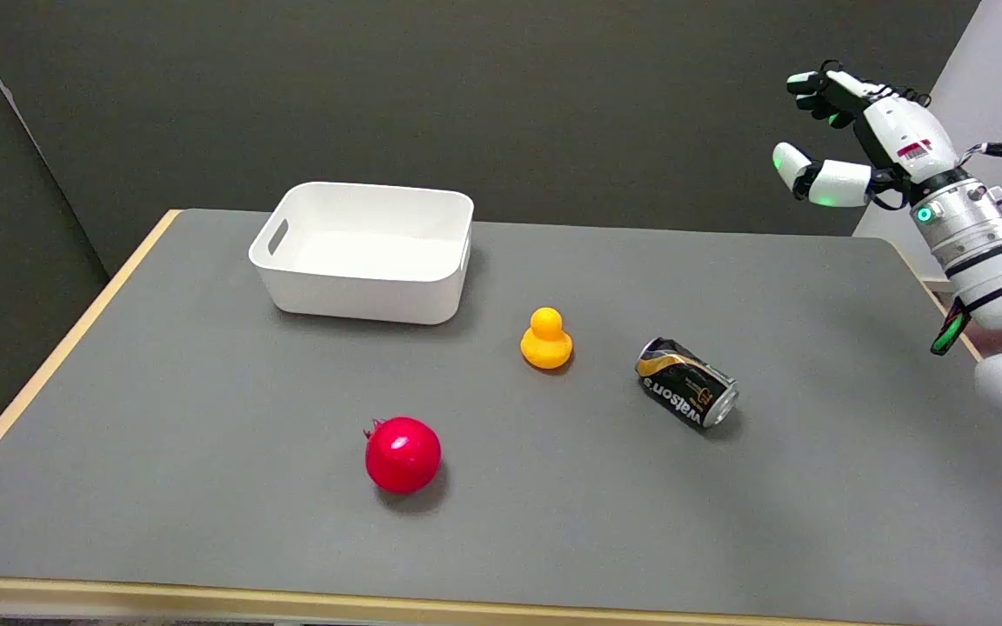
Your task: Pick up the yellow duck.
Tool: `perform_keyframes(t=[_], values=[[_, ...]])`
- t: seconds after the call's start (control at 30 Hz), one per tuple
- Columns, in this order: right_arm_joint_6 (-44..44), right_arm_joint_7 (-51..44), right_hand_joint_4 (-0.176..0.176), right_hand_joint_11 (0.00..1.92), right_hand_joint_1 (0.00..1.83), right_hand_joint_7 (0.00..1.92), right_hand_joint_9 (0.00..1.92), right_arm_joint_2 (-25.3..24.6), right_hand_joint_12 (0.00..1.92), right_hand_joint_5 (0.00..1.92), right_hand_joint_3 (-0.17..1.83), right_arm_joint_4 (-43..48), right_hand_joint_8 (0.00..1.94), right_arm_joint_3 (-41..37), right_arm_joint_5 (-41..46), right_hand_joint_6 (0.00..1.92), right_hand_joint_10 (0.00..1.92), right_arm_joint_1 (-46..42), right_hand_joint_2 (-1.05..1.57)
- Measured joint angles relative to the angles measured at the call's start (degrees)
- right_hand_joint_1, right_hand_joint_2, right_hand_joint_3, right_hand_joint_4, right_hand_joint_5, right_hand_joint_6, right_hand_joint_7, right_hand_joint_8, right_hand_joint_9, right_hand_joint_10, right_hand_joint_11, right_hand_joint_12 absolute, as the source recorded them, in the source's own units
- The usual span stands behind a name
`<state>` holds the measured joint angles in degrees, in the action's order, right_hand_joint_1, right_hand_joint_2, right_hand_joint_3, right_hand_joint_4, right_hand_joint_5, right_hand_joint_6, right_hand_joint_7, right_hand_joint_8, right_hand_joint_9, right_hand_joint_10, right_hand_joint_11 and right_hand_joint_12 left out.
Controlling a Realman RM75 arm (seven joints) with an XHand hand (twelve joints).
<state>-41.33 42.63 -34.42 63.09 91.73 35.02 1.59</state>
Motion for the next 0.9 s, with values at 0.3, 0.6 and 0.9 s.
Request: perform_keyframes(t=[0.3,0.6,0.9], values=[[-1.32,4.71,0.039,0.26,0.43,0.46,0.36,-0.15,1.44,0.3,0.85,0.06,0.47,0.3,-4.16,0.54,0.95,-0.22,0.71],[-2.5,12.11,0.036,0.23,0.41,0.44,0.34,-0.12,1.4,0.29,0.86,3.57,0.44,1.89,-10.6,0.52,0.91,-0.44,0.71],[-3.0,17.15,0.033,0.18,0.35,0.39,0.31,-0.15,1.3,0.27,0.88,9.64,0.4,5.43,-16.07,0.5,0.83,-0.83,0.7]])
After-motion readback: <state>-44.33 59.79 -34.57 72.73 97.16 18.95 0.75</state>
